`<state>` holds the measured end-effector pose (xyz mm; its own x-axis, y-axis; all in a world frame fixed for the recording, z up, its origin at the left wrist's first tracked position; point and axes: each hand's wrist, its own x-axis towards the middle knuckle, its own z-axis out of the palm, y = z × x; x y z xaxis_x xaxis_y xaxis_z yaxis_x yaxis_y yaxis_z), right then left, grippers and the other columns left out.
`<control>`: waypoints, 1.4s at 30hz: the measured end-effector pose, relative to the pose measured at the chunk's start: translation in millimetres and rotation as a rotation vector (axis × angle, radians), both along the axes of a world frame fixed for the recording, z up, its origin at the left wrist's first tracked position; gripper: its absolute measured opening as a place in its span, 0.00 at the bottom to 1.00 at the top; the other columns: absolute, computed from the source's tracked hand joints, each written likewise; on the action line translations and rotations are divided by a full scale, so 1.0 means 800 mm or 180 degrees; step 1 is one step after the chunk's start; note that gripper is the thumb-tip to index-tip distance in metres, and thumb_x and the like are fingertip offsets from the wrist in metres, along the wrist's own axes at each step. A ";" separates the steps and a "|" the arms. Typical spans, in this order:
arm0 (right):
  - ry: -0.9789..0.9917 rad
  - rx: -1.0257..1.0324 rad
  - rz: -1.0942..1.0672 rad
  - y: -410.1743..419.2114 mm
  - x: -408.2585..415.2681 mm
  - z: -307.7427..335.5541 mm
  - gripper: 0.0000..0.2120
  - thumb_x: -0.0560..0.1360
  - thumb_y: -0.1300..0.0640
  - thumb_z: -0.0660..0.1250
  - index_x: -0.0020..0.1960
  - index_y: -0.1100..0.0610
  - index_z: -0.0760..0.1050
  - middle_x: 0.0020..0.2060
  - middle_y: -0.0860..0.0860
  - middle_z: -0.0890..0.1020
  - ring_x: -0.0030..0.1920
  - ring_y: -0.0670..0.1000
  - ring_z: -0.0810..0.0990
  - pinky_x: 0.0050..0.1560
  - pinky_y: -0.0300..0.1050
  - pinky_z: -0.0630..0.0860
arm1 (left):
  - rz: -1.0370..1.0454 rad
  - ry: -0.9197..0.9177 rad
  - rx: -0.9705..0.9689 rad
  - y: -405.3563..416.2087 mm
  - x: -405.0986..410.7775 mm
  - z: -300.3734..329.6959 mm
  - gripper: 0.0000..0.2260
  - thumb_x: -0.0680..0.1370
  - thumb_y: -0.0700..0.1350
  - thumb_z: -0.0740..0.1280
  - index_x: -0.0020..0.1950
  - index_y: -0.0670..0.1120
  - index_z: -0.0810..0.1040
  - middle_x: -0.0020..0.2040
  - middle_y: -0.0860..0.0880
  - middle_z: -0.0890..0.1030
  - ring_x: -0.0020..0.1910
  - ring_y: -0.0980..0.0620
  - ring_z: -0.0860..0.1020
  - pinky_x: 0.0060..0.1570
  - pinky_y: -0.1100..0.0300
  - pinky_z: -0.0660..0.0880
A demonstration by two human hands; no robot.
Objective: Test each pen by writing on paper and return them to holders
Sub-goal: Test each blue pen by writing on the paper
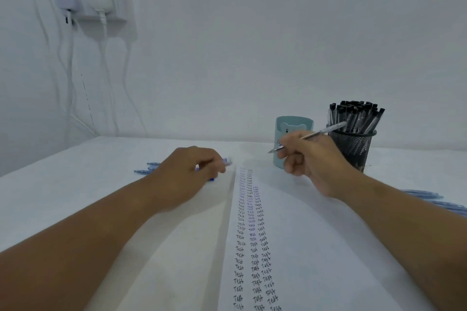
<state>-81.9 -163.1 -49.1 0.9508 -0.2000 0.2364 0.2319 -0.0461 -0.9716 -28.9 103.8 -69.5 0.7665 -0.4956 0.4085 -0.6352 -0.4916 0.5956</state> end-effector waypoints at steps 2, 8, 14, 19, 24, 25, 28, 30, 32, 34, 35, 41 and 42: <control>0.0144 -0.0243 0.0188 0.007 0.002 -0.009 0.04 0.78 0.65 0.68 0.45 0.64 0.78 0.35 0.59 0.81 0.27 0.53 0.76 0.24 0.39 0.66 | -0.0135 -0.0445 0.0288 -0.004 -0.001 0.000 0.04 0.79 0.52 0.70 0.48 0.59 0.85 0.46 0.62 0.83 0.51 0.59 0.79 0.51 0.61 0.74; 0.0403 -0.0685 0.0373 0.028 0.009 -0.018 0.03 0.73 0.69 0.69 0.42 0.65 0.78 0.31 0.59 0.78 0.26 0.51 0.70 0.24 0.37 0.62 | -0.0354 -0.0327 0.0315 -0.016 -0.012 -0.002 0.05 0.79 0.52 0.70 0.50 0.57 0.86 0.50 0.65 0.82 0.54 0.62 0.78 0.50 0.69 0.71; 0.0464 -0.1278 0.0183 0.033 0.016 -0.025 0.03 0.71 0.65 0.71 0.38 0.63 0.80 0.31 0.58 0.82 0.26 0.49 0.73 0.28 0.39 0.69 | -0.0392 -0.0101 0.0579 -0.023 -0.015 -0.002 0.04 0.76 0.51 0.74 0.49 0.55 0.86 0.50 0.65 0.83 0.54 0.64 0.78 0.58 0.65 0.72; 0.0473 -0.1443 0.0142 0.032 0.021 -0.028 0.04 0.71 0.62 0.72 0.37 0.59 0.81 0.31 0.56 0.83 0.29 0.48 0.76 0.32 0.40 0.72 | -0.0446 -0.0122 0.0531 -0.022 -0.016 -0.003 0.04 0.75 0.50 0.75 0.49 0.54 0.87 0.49 0.65 0.83 0.54 0.64 0.79 0.57 0.67 0.72; 0.0476 -0.1426 0.0137 0.031 0.021 -0.029 0.04 0.71 0.62 0.72 0.39 0.62 0.81 0.31 0.56 0.83 0.30 0.48 0.76 0.35 0.41 0.73 | -0.0430 -0.0100 0.0504 -0.023 -0.016 -0.003 0.04 0.75 0.50 0.75 0.48 0.54 0.87 0.49 0.65 0.84 0.54 0.64 0.79 0.57 0.68 0.72; 0.0477 -0.1442 0.0129 0.031 0.021 -0.029 0.04 0.71 0.62 0.72 0.39 0.62 0.81 0.31 0.56 0.83 0.31 0.49 0.76 0.35 0.42 0.73 | -0.0428 -0.0086 0.0508 -0.023 -0.016 -0.003 0.04 0.75 0.50 0.76 0.48 0.54 0.87 0.49 0.65 0.84 0.54 0.64 0.79 0.57 0.68 0.72; 0.0492 -0.1469 0.0130 0.031 0.021 -0.029 0.04 0.71 0.62 0.72 0.38 0.60 0.81 0.31 0.56 0.83 0.30 0.49 0.76 0.34 0.41 0.73 | -0.0415 -0.0059 0.0532 -0.023 -0.016 -0.003 0.04 0.75 0.50 0.76 0.48 0.55 0.87 0.49 0.65 0.84 0.54 0.65 0.79 0.57 0.68 0.72; 0.0482 -0.1450 0.0153 0.031 0.020 -0.029 0.04 0.71 0.62 0.72 0.38 0.60 0.81 0.31 0.56 0.83 0.29 0.48 0.76 0.33 0.40 0.72 | -0.0417 -0.0043 0.0505 -0.023 -0.016 -0.003 0.04 0.75 0.49 0.76 0.48 0.55 0.86 0.49 0.65 0.84 0.53 0.65 0.80 0.58 0.67 0.73; 0.0457 -0.1468 0.0160 0.032 0.020 -0.029 0.04 0.71 0.62 0.72 0.38 0.60 0.81 0.31 0.56 0.83 0.29 0.48 0.76 0.33 0.39 0.73 | -0.0407 -0.0021 0.0514 -0.023 -0.016 -0.003 0.04 0.75 0.50 0.76 0.48 0.56 0.86 0.49 0.65 0.84 0.53 0.65 0.80 0.59 0.65 0.73; 0.0452 -0.1484 0.0144 0.032 0.020 -0.029 0.04 0.71 0.61 0.72 0.38 0.61 0.81 0.32 0.56 0.84 0.30 0.48 0.76 0.36 0.42 0.73 | -0.0393 0.0004 0.0524 -0.022 -0.016 -0.003 0.04 0.74 0.50 0.76 0.48 0.56 0.86 0.49 0.66 0.83 0.54 0.65 0.79 0.60 0.64 0.74; 0.0454 -0.1492 0.0127 0.032 0.020 -0.029 0.04 0.70 0.61 0.72 0.38 0.60 0.81 0.32 0.56 0.84 0.31 0.49 0.76 0.37 0.44 0.74 | -0.0395 0.0002 0.0527 -0.022 -0.016 -0.003 0.04 0.74 0.50 0.76 0.48 0.56 0.86 0.50 0.65 0.84 0.54 0.65 0.79 0.60 0.63 0.74; 0.0454 -0.1458 0.0126 0.032 0.018 -0.028 0.05 0.70 0.60 0.71 0.36 0.58 0.80 0.31 0.56 0.83 0.31 0.50 0.76 0.38 0.47 0.73 | -0.0373 -0.0004 0.0548 -0.023 -0.017 -0.003 0.03 0.75 0.50 0.75 0.48 0.56 0.86 0.50 0.65 0.84 0.54 0.65 0.79 0.59 0.65 0.73; 0.0453 -0.1473 0.0119 0.032 0.017 -0.028 0.05 0.70 0.60 0.71 0.36 0.58 0.80 0.31 0.56 0.83 0.31 0.50 0.76 0.38 0.48 0.73 | -0.0373 -0.0004 0.0550 -0.023 -0.017 -0.003 0.03 0.75 0.50 0.75 0.48 0.56 0.86 0.50 0.65 0.84 0.54 0.65 0.79 0.59 0.65 0.73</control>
